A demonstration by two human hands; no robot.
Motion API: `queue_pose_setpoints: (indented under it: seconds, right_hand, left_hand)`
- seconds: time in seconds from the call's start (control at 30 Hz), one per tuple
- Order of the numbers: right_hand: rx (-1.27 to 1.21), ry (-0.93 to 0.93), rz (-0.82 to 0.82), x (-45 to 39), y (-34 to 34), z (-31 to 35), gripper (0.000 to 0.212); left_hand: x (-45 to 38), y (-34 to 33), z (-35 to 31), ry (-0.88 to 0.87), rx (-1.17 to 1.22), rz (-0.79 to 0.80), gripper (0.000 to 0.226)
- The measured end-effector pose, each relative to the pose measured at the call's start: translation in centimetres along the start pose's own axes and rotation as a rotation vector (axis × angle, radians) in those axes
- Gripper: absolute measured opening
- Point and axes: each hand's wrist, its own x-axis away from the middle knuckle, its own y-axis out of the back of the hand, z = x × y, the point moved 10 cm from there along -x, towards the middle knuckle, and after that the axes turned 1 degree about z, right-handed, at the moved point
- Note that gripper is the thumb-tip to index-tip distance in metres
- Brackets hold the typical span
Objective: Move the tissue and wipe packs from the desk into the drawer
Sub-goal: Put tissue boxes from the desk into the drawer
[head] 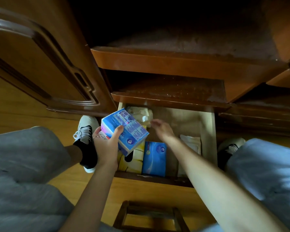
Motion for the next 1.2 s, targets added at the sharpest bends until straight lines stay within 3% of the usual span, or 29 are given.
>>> queue_pose_setpoints:
  seconds: [0.07, 0.13, 0.23, 0.37, 0.47, 0.67, 0.93, 1.03, 1.2]
  right_hand:
    - [-0.006, -0.045, 0.088, -1.3, -1.8, 0.6, 0.045]
    - [0.056, -0.120, 0.059, -2.5, -2.4, 0.3, 0.049]
    - [0.126, -0.188, -0.160, -3.2, 0.4, -0.9, 0.033]
    - [0.203, -0.362, -0.413, -0.1, 8.0, -5.4, 0.039]
    - [0.114, -0.470, -0.580, 4.0, 12.6, -9.5, 0.034]
    - [0.243, -0.400, -0.518, 4.5, 12.1, -9.3, 0.031]
    - [0.447, -0.276, -0.627, 3.7, 14.0, -7.0, 0.021]
    - [0.620, -0.151, -0.559, 2.6, 12.8, -5.5, 0.020]
    - [0.979, -0.207, -0.417, 2.6, 10.5, -6.3, 0.028]
  left_hand:
    - [-0.3, 0.2, 0.1, 0.013, 0.013, -0.006, 0.077]
    - [-0.7, 0.5, 0.1, 0.019, 0.033, -0.015, 0.076]
    - [-1.4, 0.2, -0.2, 0.023, 0.046, -0.022, 0.075]
    - [-1.4, -1.7, -0.3, 0.000, 0.026, 0.009, 0.076]
    - [-0.9, -3.6, -0.3, -0.026, 0.004, 0.053, 0.074]
    - [0.2, -4.6, 0.2, -0.051, -0.052, 0.079, 0.069]
    - [-0.1, -3.1, 0.6, -0.026, -0.073, 0.023, 0.065]
    - [-0.3, -2.8, 0.7, -0.028, -0.070, 0.019, 0.067]
    - [-0.4, -2.9, 0.7, -0.015, -0.056, 0.021, 0.066]
